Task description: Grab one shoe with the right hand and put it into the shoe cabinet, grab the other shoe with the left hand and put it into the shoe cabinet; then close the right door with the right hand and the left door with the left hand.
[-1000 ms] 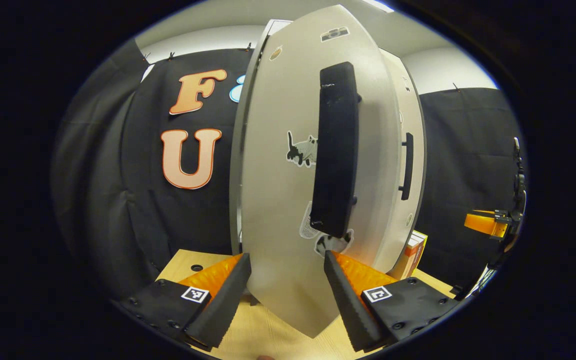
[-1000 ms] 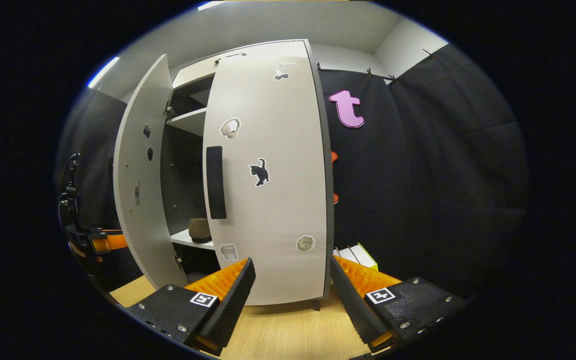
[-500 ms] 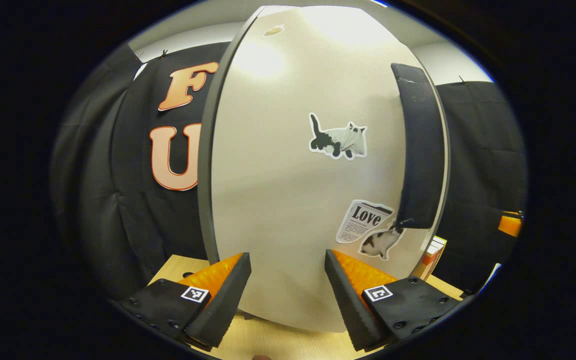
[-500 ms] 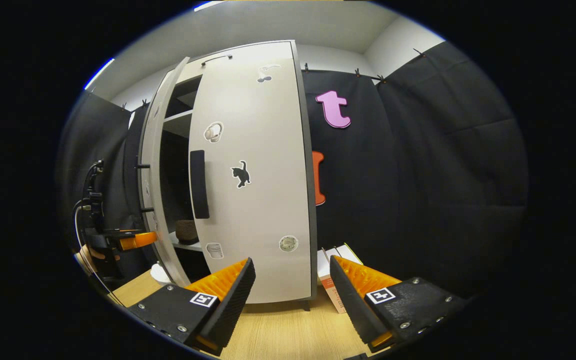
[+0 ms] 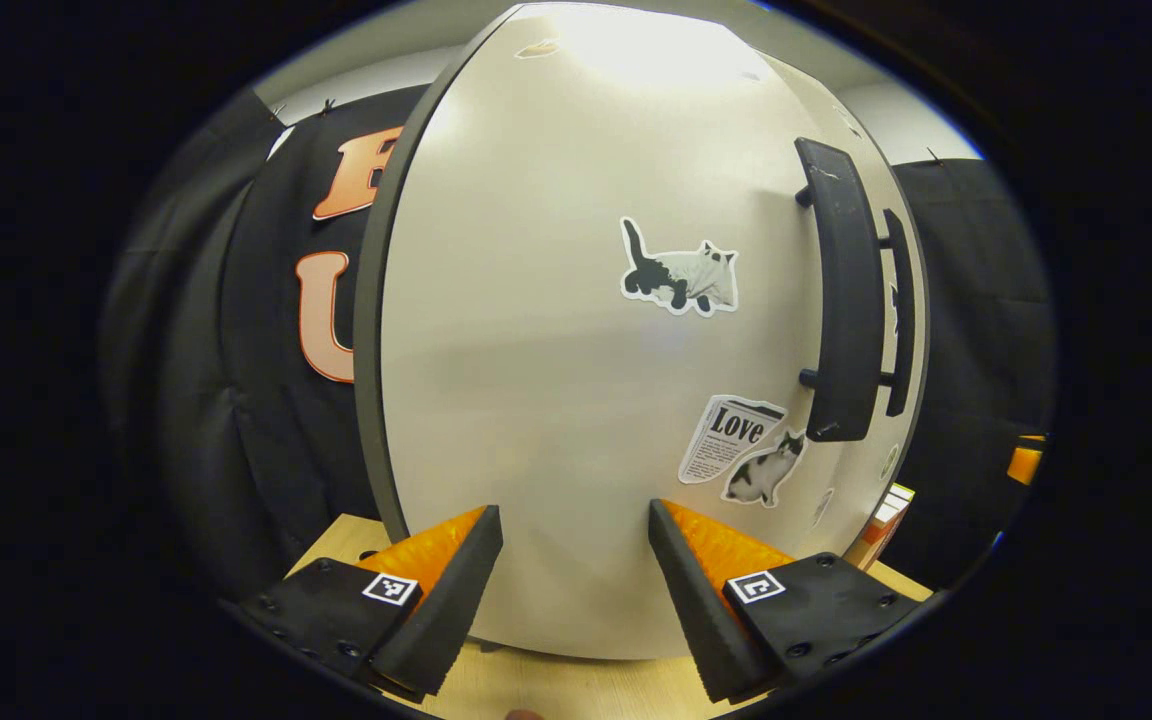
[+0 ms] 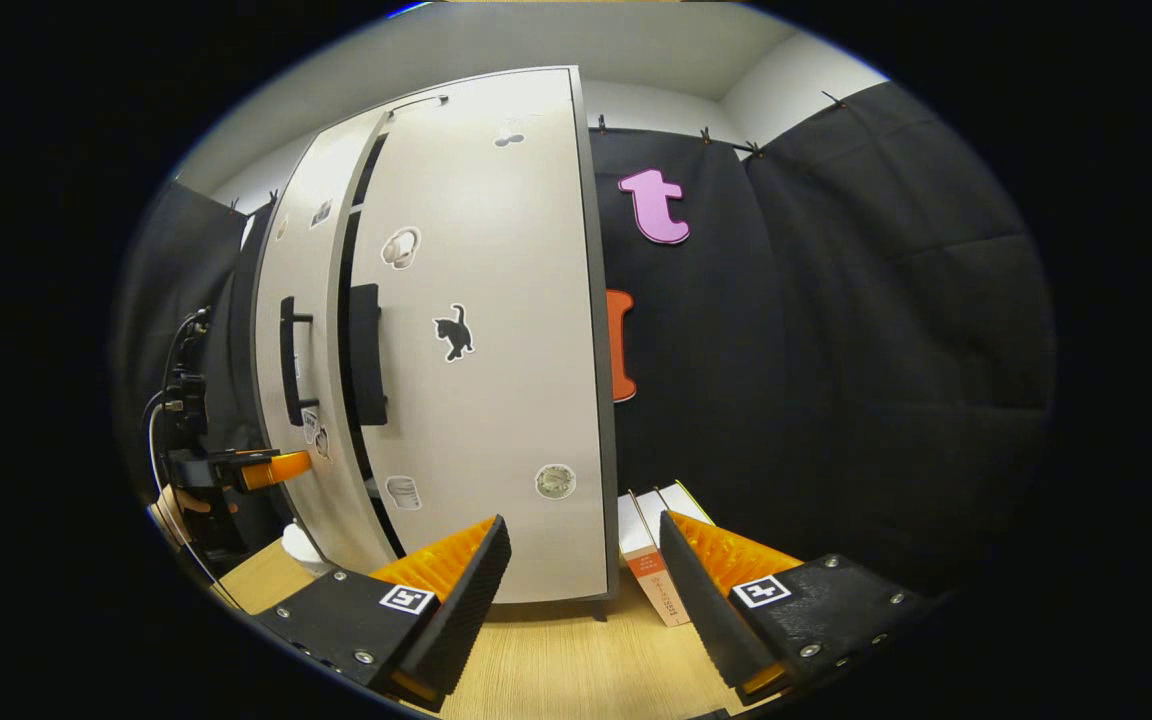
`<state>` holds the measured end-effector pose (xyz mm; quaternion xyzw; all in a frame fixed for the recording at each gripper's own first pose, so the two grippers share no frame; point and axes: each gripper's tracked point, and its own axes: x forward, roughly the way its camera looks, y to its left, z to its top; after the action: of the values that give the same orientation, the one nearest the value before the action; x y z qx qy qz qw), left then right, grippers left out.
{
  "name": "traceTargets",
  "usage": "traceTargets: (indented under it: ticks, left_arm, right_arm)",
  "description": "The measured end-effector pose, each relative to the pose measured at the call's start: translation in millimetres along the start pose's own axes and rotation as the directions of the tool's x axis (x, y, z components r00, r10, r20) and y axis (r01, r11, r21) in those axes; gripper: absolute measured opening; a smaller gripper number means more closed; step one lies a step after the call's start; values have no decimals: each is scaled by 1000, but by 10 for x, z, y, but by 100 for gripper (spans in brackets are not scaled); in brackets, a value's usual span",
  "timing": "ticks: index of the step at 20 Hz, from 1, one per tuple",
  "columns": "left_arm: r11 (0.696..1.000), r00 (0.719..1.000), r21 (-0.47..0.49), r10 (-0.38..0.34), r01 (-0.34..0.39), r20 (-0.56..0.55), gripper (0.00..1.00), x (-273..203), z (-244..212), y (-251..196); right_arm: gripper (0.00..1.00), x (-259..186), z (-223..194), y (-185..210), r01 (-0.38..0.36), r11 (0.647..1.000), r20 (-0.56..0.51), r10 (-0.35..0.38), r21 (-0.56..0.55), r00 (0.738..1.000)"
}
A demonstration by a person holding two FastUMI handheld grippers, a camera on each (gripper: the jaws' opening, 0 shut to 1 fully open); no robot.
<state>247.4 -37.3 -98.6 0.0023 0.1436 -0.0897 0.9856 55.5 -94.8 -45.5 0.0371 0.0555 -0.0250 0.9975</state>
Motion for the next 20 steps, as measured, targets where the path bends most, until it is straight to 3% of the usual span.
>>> traceTargets:
  ticks: [8,13,20]
  left_arm:
    - [1000,1000,17,23,-23,-12,97,-19,202,-72]
    - [999,999,20,27,-28,40,96,-503,779,28]
    - [988,979,59,131,-141,157,96,-1543,1836,821]
  right_arm:
    - [93,184,302,70,-18,1000,12,18,5,1000]
    - [92,140,860,143,-36,999,70,36,-11,997]
    - [92,-88,1730,160,-34,996,133,45,-84,990]
